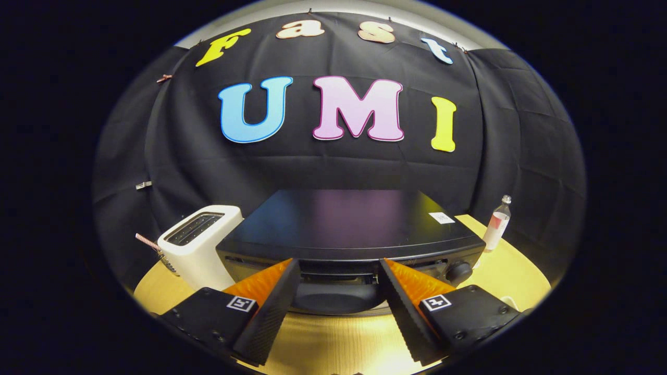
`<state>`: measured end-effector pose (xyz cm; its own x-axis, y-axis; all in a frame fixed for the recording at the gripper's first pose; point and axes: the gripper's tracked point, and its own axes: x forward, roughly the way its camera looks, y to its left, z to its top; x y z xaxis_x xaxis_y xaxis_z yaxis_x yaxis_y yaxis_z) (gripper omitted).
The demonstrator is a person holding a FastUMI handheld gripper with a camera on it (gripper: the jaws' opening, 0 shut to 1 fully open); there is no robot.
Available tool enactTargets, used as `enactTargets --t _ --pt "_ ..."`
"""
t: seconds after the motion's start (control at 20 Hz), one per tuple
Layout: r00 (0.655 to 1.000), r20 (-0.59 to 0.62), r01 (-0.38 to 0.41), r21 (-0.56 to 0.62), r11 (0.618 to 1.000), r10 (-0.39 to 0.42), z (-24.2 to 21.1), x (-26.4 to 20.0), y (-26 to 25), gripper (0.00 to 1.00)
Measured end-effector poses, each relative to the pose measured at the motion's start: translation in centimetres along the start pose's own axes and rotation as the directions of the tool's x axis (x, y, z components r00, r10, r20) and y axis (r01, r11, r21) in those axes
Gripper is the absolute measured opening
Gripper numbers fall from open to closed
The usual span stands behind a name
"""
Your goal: Open the toaster oven, put the food inside, and close the toaster oven door.
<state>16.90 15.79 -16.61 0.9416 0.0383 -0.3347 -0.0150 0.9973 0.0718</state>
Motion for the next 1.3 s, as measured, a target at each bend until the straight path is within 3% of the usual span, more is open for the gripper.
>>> enactTargets --t 0.25,0.5,1.0,1.3 --pt "0.999 -0.043 -0.022 0.046 0.999 0.024 -2.5 -3.5 0.1 0.99" --pt "0.991 -0.122 -0.059 0.003 0.998 0.059 -7.6 -7.2 0.3 0.99" --pt "0.957 -0.277 -0.1 -0.047 0.994 0.083 -16.0 -8.9 -0.6 0.99" --pt "0.948 -0.294 -0.143 -0.038 0.989 0.126 -15.5 -10.7 -3.8 0.99"
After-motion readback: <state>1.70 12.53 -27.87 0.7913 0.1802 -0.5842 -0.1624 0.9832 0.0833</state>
